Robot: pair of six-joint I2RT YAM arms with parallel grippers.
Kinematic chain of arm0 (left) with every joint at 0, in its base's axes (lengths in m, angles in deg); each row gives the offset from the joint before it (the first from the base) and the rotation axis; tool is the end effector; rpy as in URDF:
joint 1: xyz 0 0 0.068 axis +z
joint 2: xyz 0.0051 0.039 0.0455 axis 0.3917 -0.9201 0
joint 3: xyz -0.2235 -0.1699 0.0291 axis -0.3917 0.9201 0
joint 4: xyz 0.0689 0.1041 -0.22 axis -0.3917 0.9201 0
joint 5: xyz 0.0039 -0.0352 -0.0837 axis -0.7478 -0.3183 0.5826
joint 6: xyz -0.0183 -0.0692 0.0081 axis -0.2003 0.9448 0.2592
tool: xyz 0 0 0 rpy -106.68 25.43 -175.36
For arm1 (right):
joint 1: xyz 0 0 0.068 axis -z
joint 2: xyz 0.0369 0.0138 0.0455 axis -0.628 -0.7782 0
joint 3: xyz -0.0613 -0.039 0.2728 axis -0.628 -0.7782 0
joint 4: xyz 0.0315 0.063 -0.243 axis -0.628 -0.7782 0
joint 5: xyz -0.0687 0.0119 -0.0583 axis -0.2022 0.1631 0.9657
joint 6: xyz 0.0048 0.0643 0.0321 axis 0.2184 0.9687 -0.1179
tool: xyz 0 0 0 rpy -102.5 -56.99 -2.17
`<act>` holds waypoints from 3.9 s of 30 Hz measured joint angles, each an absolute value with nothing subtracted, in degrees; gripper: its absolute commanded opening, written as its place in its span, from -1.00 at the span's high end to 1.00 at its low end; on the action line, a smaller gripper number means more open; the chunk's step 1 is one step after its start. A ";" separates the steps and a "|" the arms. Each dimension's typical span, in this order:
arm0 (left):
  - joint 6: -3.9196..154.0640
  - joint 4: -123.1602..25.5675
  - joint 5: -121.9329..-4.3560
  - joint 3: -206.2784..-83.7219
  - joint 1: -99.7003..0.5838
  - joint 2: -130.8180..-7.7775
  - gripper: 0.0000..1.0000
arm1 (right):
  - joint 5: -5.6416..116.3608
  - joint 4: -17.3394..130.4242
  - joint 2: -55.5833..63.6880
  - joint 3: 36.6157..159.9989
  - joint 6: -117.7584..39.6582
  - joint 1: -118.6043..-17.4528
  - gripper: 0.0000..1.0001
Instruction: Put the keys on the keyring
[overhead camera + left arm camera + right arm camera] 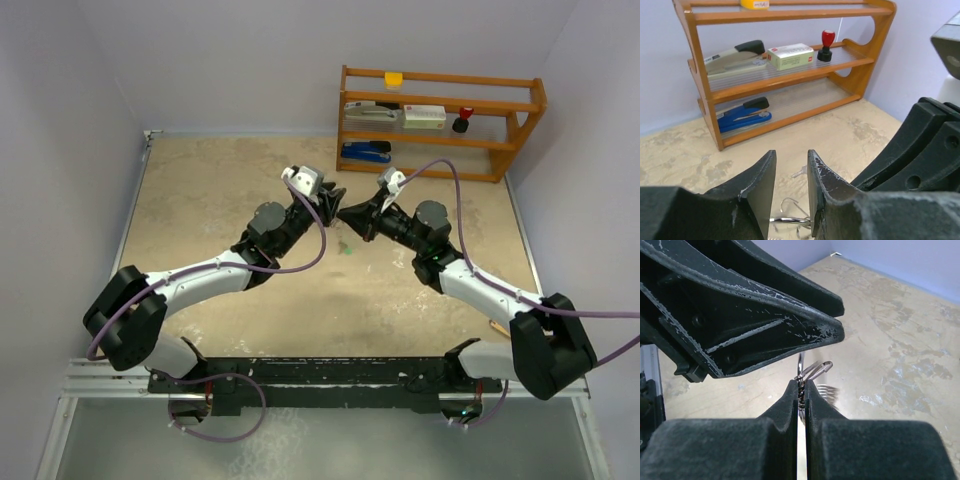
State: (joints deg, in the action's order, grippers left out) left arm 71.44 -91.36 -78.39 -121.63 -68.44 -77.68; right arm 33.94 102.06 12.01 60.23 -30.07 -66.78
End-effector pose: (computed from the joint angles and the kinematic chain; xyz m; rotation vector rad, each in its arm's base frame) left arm 0.2505 -0.2435 0.3220 0.3620 1.3917 -0.6843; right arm 0.2444 0.1620 0.3075 -0.5878 1.3833 0.9758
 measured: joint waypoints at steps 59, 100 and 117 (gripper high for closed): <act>91.00 -64.56 -88.03 -119.00 -61.60 -64.19 -0.26 | 42.23 76.56 -1.80 68.06 -38.58 -73.88 0.38; 91.39 -62.31 -89.51 -116.97 -56.90 -59.01 -0.26 | 62.73 60.93 -13.47 76.21 -7.95 -81.77 0.15; 91.41 -62.42 -87.18 -116.95 -56.07 -58.93 -0.26 | 71.49 53.98 -12.99 78.44 -5.83 -84.68 0.10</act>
State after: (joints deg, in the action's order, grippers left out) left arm 91.41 -62.42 -87.18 -116.95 -56.07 -58.93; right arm 71.49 53.98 -12.99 78.44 -5.83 -84.68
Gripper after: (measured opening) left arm 0.629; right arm 0.446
